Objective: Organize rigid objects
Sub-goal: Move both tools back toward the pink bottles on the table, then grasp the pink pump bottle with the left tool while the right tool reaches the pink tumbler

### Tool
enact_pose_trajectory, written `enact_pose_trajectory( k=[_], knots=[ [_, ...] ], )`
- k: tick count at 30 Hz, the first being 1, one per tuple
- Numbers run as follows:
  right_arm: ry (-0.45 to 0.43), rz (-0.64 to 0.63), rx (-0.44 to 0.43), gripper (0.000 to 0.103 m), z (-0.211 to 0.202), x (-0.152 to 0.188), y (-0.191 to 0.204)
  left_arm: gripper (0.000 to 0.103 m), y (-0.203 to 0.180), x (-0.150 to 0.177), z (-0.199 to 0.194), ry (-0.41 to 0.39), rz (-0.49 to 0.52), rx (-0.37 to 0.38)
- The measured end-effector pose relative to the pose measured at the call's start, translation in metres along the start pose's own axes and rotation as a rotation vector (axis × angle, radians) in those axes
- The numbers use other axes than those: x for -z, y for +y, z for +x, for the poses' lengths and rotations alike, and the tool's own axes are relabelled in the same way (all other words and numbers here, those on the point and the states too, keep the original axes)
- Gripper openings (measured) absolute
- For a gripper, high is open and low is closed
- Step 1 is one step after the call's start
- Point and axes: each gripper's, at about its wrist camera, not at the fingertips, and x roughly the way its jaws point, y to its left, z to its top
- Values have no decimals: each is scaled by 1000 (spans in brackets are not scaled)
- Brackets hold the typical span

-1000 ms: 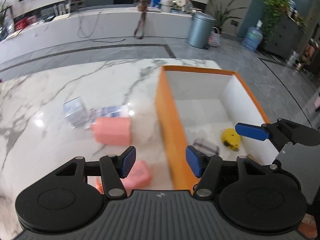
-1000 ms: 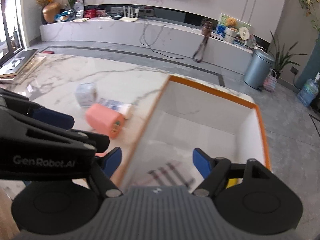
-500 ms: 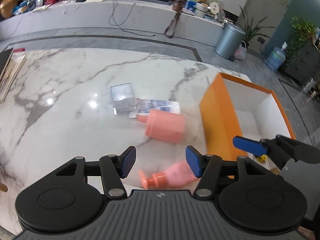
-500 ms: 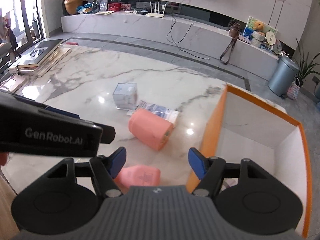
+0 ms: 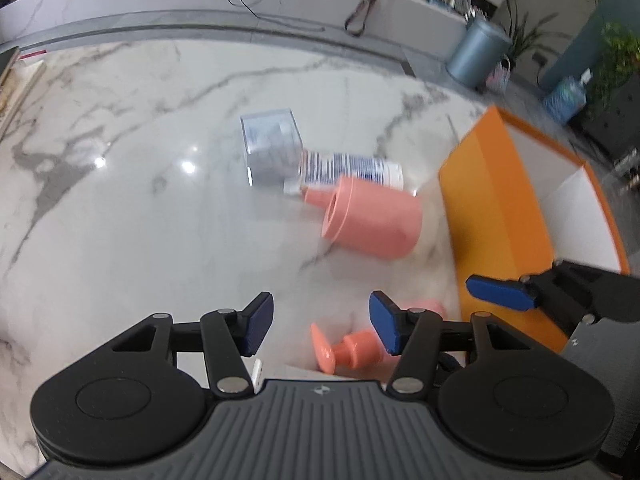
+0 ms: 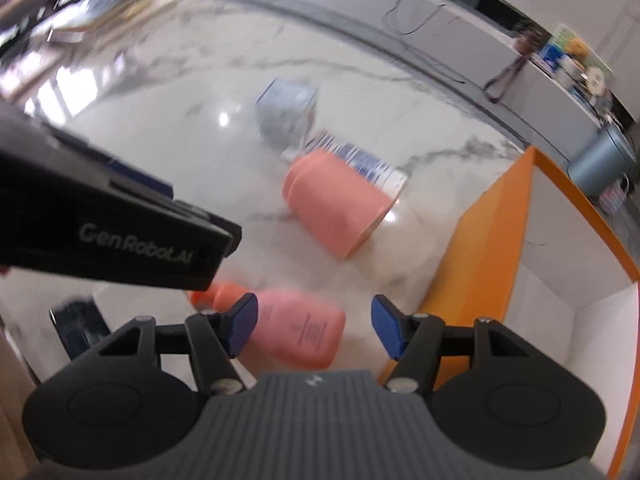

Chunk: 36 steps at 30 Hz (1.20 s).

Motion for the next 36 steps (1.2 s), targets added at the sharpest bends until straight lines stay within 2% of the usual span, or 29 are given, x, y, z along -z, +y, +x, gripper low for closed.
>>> enact_pose_trajectory(
  k=[3,7,8,13,21,25,27,29,31,32,34,36],
  knots=[
    [27,-75,8,63,6,4,4,65,0,4,7,26,15,2],
    [55,-87,-23,63,15,3,4,65,1,5,12,33,12,10],
    [71,-79,-27,59,18,2,4,65,2,6,12,32,11,11],
    [78,-14,-22,59,26,-7,2,65,4,5,12,25,-7,13],
    [57,241,-32,59,34,-27,-14,65,16,1,7,-18,-96,15],
    [35,279,-79,64,31,-30,-18,65,22,0,6,-31,-144,25],
    [32,267,-76,64,27,-31,-21,65,24,0,6,-35,-160,35],
    [30,239,-70,59,21,-30,-23,65,24,0,8,-28,-175,49],
    [43,217,-69,43,19,-28,-26,65,24,2,9,-18,-200,77],
    [47,214,-72,39,19,-26,-27,65,24,3,11,-11,-213,88],
    [48,229,-71,25,18,-23,-31,65,22,5,13,2,-230,104],
    [47,246,-67,21,18,-21,-34,65,22,8,14,13,-249,124]
  ],
)
